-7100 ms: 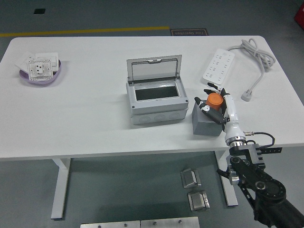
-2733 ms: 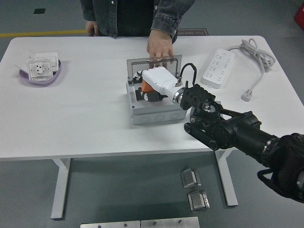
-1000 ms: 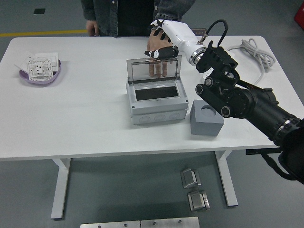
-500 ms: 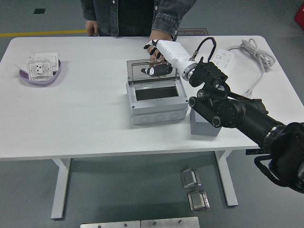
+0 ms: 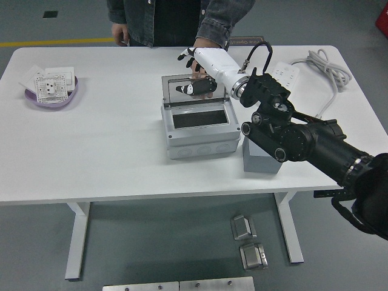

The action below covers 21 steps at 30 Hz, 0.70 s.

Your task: Pick up the cylinder from the cube,place it in the box,flap close box

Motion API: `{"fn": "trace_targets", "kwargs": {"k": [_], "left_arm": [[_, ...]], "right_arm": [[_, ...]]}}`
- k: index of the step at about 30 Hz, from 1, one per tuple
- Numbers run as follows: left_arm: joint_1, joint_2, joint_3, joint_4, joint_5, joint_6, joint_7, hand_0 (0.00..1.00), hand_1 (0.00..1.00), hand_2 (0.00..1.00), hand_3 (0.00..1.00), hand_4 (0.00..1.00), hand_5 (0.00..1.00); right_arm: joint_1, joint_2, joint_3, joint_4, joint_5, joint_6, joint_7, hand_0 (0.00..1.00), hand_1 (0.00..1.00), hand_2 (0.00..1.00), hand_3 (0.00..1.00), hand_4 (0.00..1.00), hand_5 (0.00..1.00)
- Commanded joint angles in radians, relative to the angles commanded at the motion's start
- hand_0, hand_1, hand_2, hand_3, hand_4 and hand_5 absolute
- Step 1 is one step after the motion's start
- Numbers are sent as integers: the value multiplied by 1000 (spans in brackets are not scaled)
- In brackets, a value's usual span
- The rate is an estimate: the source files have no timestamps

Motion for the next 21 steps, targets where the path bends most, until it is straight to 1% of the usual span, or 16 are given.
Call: {"fn": "trace_targets", "kwargs": {"k": [5, 6, 10, 11, 17, 18, 21], "left_arm": [[-2, 1, -3, 0, 5, -1, 0, 679, 661, 578, 595, 502, 17], [-3, 1, -1, 0, 3, -1, 0, 679, 662, 578, 595, 502, 17], [-10, 4, 9, 0, -2, -1, 0, 679, 662, 578, 595, 502, 17], [-11, 4, 11, 0, -3, -1, 0, 679, 662, 578, 595, 502, 16], [-24, 9, 27, 0, -8, -2, 1, 679, 662, 578, 595, 502, 16], [-25, 9, 29, 0, -8, -3, 1, 680, 661, 578, 595, 502, 16], [-27, 10, 22, 0, 3, -5, 1, 680, 661, 578, 595, 502, 16]], "right_arm": [[15, -9, 6, -8, 4, 3, -3, 441, 519, 615, 754, 880, 395], [17, -8, 8, -16, 6, 4, -2, 398, 489, 614, 756, 880, 399], [20, 3, 19, -69, 24, 8, 12, 398, 489, 614, 756, 880, 399], [20, 6, 21, -82, 27, 9, 16, 327, 418, 604, 750, 883, 402], [17, 22, 33, -168, 46, 18, 42, 327, 418, 604, 750, 883, 402], [17, 22, 37, -176, 46, 20, 44, 387, 442, 599, 747, 884, 407], [18, 23, 50, -189, 45, 25, 47, 387, 442, 599, 747, 884, 407]]}}
